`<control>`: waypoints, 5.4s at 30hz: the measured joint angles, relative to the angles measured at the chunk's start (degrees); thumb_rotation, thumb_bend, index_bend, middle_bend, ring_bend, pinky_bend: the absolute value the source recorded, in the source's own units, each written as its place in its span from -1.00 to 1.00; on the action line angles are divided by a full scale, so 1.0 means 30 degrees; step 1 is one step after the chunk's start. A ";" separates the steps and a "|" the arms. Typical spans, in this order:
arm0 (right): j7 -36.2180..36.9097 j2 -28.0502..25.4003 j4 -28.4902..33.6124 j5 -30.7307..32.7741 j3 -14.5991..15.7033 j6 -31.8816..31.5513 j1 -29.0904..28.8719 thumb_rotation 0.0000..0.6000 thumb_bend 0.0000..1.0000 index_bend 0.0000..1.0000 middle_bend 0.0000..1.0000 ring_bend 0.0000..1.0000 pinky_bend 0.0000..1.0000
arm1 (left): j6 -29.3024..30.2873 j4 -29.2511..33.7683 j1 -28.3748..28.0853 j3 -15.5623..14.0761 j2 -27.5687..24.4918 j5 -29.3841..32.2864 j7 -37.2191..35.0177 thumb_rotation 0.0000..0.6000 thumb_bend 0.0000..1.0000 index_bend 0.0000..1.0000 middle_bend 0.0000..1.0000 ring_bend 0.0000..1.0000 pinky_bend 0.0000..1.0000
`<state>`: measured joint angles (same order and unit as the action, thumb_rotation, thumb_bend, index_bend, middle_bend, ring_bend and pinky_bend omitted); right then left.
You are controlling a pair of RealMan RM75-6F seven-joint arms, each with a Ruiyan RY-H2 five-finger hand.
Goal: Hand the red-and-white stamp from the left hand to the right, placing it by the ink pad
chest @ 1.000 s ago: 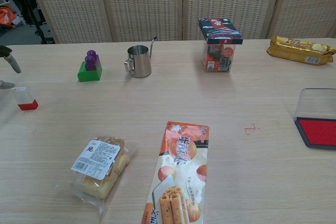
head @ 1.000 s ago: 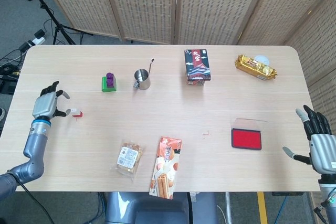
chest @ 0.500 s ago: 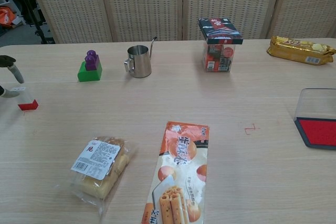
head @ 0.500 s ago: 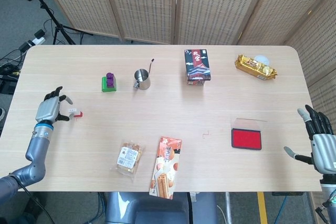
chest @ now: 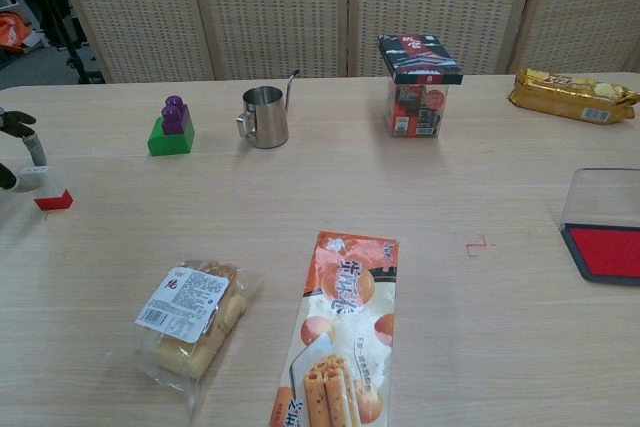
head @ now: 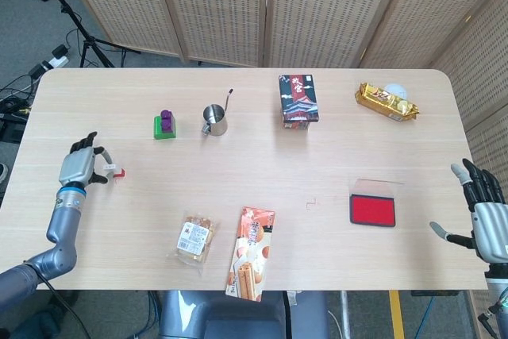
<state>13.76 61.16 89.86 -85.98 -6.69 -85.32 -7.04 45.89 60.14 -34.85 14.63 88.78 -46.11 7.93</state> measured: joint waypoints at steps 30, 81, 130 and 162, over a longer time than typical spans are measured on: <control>0.0747 -0.0291 0.0078 -0.0082 0.0012 -0.0134 0.0105 1.00 -1.00 -1.00 -1.00 -1.00 -1.00 | 0.2034 0.8436 -0.2136 0.1313 -0.1801 0.0626 0.4107 1.00 -0.30 0.18 -1.00 -1.00 -1.00; 0.3641 -0.0858 -0.0912 0.1117 -0.0561 0.0866 -0.0042 1.00 -1.00 -1.00 -1.00 -1.00 -1.00 | 0.1456 0.2503 -1.1107 0.1908 0.6290 1.0280 1.0707 1.00 -0.59 -0.62 -1.00 -1.00 -1.00; -0.7835 0.0503 0.4767 0.6452 -0.3342 0.9634 -0.8748 1.00 -1.00 -0.94 0.44 0.38 0.72 | 1.1262 1.2224 0.4674 -0.2445 -1.0220 -0.6644 -0.5073 1.00 -0.65 -1.00 -1.00 -1.00 -1.00; -1.8940 1.5608 -0.5919 2.1383 -0.5457 0.9077 -2.0026 1.00 -0.62 -0.30 0.86 0.92 1.00 | 0.7154 1.1722 0.4592 -0.1539 -1.1180 -0.6037 -0.6794 1.00 -0.57 -1.00 -1.00 -1.00 -1.00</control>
<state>-43.06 107.98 72.11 -21.83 -23.07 -58.09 -67.12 67.36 95.31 -21.08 10.01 55.24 -64.22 -12.45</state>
